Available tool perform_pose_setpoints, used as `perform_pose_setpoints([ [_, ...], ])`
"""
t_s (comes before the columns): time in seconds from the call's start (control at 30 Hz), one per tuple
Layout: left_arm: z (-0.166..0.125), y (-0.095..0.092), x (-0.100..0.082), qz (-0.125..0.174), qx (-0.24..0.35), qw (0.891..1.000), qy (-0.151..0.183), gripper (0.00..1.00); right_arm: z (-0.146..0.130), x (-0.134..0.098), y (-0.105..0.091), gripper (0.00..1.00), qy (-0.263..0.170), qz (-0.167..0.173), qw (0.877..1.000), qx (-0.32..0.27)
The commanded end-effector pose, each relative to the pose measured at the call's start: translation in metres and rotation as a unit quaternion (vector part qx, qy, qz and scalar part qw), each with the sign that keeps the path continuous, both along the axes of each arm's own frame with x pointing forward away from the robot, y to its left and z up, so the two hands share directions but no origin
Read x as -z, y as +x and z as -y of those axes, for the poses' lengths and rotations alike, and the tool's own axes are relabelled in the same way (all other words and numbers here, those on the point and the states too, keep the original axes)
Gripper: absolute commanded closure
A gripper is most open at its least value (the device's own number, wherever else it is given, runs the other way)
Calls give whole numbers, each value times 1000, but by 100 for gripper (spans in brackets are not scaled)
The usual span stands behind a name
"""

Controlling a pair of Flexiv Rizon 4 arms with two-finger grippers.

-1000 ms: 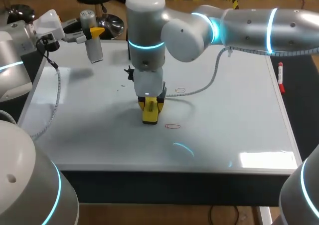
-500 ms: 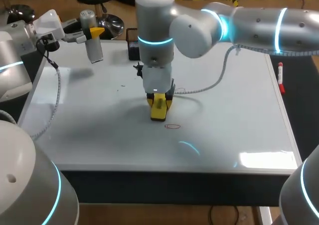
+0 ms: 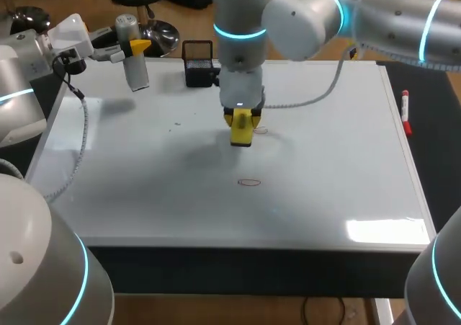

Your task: Pick up the inspection probe, press it on each red-marked spot on the whiteboard one by one, put down the probe, pick up the eraser, and wipe off all the red marks.

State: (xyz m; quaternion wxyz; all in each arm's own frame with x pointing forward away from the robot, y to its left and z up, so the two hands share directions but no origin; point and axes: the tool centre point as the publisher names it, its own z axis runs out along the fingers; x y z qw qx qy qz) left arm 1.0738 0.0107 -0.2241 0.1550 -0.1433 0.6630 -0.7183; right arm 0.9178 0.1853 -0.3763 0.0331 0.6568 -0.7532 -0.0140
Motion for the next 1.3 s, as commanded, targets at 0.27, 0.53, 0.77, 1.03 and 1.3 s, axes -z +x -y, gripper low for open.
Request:
perform_pose_setpoints([
  [0.27,0,-1,-1,1,-2,1000,1,100,73,-15,34,100,-4,14,999,42],
  [0.53,0,-1,-1,1,-2,1000,1,100,129,-10,58,100,-15,8,996,92],
  [0.77,0,-1,-1,1,-2,1000,1,100,175,-9,76,100,-28,4,990,136],
  [1.03,0,-1,-1,1,-2,1000,1,100,211,-10,95,100,-37,6,986,164],
  [1.3,0,-1,-1,1,-2,1000,1,100,240,-2,108,100,-28,3,980,195],
])
